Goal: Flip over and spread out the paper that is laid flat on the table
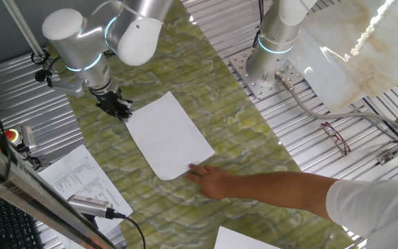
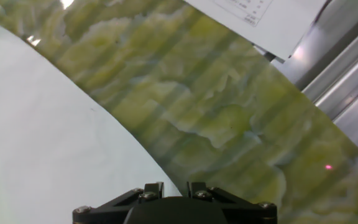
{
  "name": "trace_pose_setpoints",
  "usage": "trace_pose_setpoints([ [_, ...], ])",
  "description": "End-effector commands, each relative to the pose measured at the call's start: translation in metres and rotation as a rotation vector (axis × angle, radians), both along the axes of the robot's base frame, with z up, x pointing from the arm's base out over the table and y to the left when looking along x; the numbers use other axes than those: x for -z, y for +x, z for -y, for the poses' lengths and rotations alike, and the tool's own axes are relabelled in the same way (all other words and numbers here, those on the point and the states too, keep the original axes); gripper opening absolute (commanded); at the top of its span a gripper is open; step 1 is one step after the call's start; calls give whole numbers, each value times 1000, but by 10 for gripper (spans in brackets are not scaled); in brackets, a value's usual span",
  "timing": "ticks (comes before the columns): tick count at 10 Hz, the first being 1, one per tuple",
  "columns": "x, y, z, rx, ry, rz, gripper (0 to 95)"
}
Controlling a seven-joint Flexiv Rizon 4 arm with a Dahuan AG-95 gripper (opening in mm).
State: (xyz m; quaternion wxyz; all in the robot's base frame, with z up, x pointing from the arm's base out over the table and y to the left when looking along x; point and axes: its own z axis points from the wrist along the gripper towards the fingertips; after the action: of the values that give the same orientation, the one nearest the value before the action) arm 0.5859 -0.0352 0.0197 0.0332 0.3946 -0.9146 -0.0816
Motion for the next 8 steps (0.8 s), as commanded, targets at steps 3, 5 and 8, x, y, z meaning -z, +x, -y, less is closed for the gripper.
trace_pose_setpoints([
  [3, 5, -4, 0, -24, 47, -28, 190],
  [5, 7, -8, 1, -2, 67, -45, 0],
  [8, -9, -15, -5, 88, 57, -85, 0],
])
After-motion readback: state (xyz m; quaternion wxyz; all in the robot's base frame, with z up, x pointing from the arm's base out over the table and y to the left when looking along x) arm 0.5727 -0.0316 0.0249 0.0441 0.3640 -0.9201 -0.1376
